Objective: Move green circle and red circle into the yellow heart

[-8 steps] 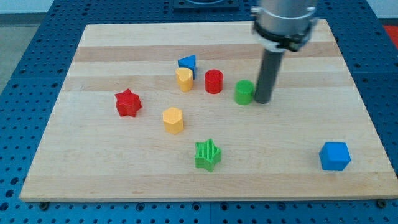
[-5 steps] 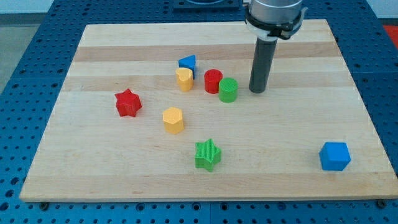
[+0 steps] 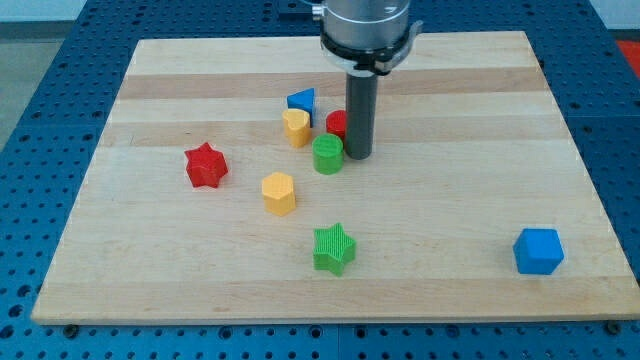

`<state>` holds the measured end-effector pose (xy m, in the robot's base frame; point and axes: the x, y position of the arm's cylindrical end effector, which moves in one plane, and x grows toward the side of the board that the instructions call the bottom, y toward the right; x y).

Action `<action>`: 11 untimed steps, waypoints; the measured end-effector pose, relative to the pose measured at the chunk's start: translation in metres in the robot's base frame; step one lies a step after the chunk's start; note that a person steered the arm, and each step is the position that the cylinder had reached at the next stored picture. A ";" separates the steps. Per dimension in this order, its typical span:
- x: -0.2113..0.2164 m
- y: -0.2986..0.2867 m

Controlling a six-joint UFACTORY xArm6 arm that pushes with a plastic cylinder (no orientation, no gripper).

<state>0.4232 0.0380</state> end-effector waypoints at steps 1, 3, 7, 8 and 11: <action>0.018 0.013; 0.048 -0.019; 0.021 -0.019; 0.013 0.007; -0.035 -0.008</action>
<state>0.3879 0.0303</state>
